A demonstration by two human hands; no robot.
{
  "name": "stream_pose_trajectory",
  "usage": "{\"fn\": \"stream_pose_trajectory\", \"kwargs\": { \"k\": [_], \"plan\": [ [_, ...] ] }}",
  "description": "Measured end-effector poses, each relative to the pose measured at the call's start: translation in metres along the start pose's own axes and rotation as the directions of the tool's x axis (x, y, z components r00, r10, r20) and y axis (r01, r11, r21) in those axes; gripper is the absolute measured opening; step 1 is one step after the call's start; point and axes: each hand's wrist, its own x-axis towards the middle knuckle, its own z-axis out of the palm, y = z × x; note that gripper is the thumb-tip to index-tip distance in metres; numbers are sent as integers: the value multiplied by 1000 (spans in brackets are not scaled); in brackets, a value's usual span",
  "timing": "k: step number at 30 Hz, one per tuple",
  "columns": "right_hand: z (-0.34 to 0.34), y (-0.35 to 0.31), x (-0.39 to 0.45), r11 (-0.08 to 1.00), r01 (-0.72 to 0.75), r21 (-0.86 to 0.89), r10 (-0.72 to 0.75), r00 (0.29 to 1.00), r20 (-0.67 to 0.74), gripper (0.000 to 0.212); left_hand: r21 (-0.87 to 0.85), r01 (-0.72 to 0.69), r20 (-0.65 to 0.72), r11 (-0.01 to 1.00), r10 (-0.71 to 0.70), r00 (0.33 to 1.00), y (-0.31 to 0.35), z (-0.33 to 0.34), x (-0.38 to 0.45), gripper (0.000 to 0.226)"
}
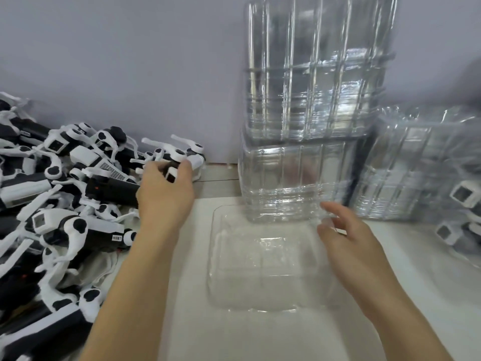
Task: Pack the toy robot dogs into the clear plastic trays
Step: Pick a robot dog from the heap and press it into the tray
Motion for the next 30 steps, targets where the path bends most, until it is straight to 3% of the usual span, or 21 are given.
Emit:
{"fn": "stream_pose_trajectory", "kwargs": {
  "k": [4, 10, 13, 17, 22, 24, 27, 30],
  "plan": [
    [9, -4, -4, 1000, 11, -20, -10, 999, 49, 38, -324, 77, -76, 943, -107, 991, 26, -18, -27, 22],
    [19, -8, -8, 999, 51, -11, -50, 996, 76, 39, -642, 213, 59, 737, -229, 972, 23, -35, -69, 29],
    [20, -7, -8, 994, 109, -17, -108, 994, 18, 37, -632, 260, 103, 730, -253, 962, 23, -35, -67, 33],
    [20, -15, -12, 904, 421, -78, -428, 891, -152, 38, -560, 231, 85, 796, -222, 971, 23, -33, -64, 41],
    [26, -20, -17, 780, 623, -69, -625, 780, -29, 82, -475, 213, 256, 854, -98, 962, 32, -28, -62, 51],
    [29, -23, -18, 733, 675, -77, -677, 736, 2, 89, -407, 200, 345, 891, -53, 937, 36, -26, -63, 52],
    [29, -25, -16, 683, 727, -63, -730, 683, -32, 78, -319, 213, 473, 924, -39, 880, 37, -20, -68, 58],
    [24, -26, -12, 683, 729, -52, -729, 676, -109, 56, -293, 193, 518, 936, -13, 855, 37, -12, -75, 64]
  ]
}}
